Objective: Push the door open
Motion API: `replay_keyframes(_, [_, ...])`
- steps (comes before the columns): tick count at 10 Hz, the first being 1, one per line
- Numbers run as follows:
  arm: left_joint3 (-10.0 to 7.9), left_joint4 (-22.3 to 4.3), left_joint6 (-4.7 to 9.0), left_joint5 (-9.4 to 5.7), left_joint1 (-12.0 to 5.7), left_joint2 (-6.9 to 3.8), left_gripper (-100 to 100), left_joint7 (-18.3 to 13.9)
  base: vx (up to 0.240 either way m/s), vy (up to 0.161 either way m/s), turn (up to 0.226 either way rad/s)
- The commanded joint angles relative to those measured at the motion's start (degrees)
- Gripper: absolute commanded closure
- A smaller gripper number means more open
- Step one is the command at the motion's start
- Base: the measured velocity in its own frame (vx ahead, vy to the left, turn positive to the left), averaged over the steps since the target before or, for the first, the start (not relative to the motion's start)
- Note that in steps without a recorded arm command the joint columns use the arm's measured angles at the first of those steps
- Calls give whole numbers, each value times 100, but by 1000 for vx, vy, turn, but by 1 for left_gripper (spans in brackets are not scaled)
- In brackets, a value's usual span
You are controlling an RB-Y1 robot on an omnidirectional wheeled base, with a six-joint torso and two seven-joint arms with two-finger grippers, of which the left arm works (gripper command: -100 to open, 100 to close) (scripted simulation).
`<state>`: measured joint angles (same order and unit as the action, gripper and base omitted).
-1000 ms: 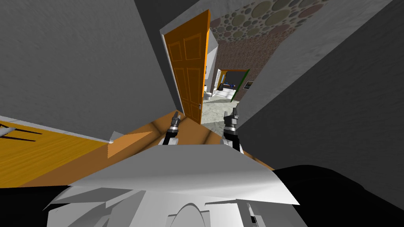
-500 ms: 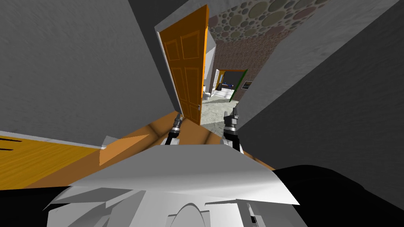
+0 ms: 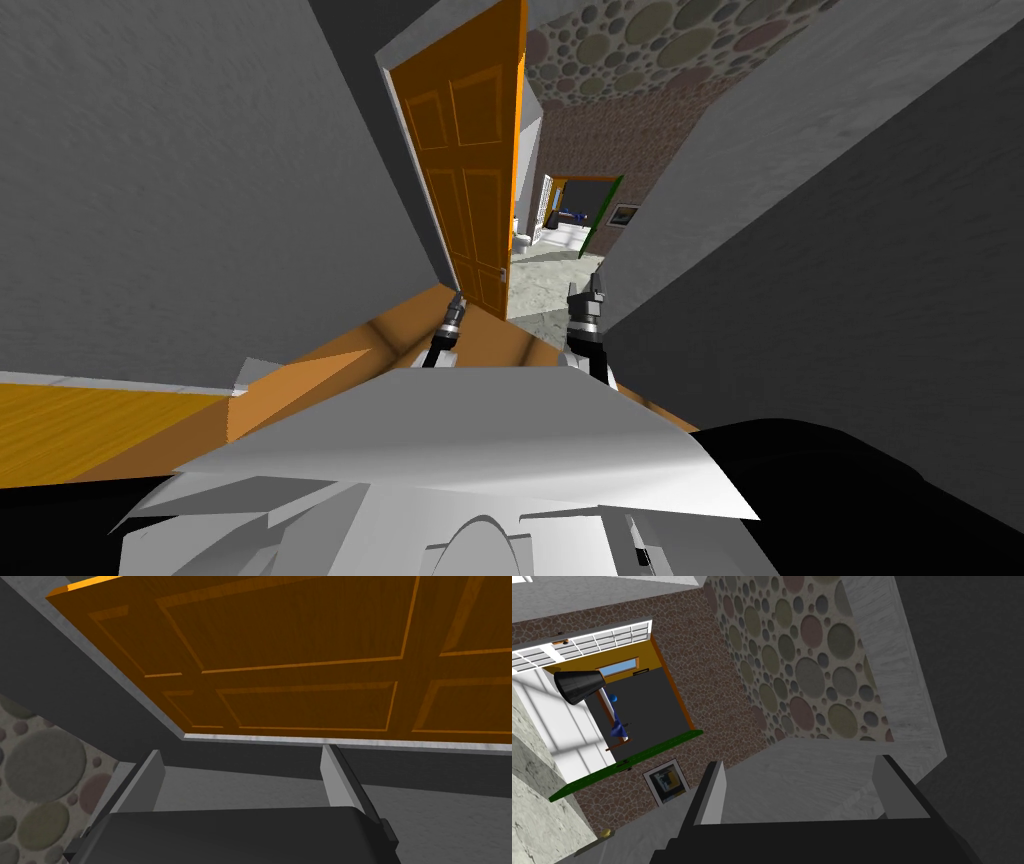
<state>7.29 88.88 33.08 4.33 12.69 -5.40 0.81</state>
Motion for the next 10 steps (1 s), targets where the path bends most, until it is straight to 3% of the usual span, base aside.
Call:
replay_keyframes(1, [25, -228, 61, 22, -80, 3, -100, -33, 97, 18, -58])
replay_keyframes(10, [152, -1422, 333, 135, -520, 37, -100, -220, 95, 34, -57])
